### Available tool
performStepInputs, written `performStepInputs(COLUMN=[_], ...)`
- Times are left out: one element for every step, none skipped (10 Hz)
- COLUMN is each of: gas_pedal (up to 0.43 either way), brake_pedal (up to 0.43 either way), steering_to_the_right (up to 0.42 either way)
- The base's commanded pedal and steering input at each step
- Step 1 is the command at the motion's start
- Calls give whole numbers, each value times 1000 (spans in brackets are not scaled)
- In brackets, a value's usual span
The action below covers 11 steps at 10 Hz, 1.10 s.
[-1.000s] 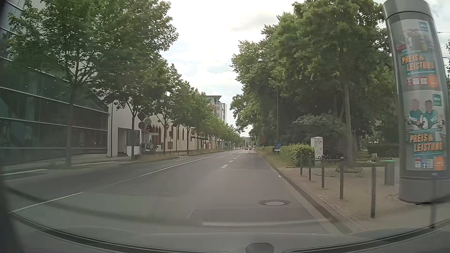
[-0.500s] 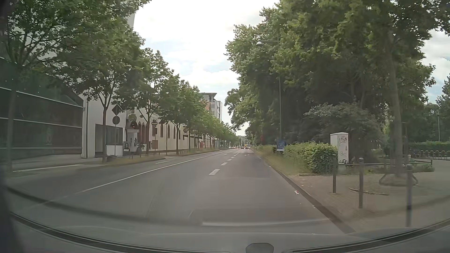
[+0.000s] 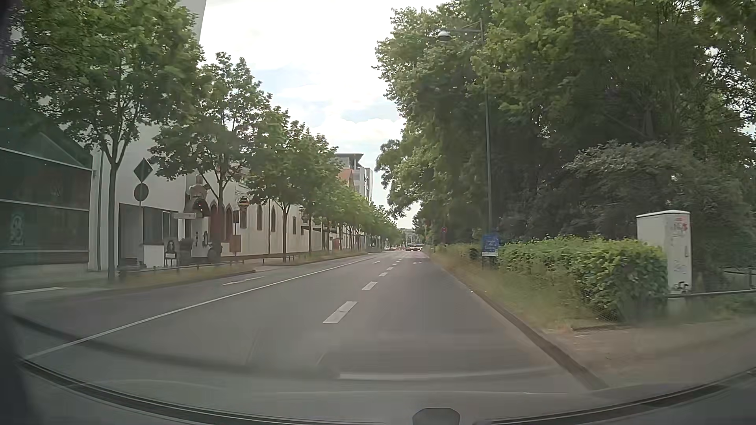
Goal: Follow the waypoints while adhering to traffic rules and regulations
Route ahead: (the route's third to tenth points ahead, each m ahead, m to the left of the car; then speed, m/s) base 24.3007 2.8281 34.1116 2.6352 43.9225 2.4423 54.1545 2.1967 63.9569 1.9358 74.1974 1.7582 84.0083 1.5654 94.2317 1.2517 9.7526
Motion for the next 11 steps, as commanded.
performStepInputs(gas_pedal=[157, 157, 157, 157, 157, 157, 157, 157, 157, 150, 150], brake_pedal=[30, 30, 30, 30, 30, 30, 30, 30, 30, 30, 30], steering_to_the_right=[-14, -16, -18, -18, -19, -21, -22, -22, -22, -22, -21])
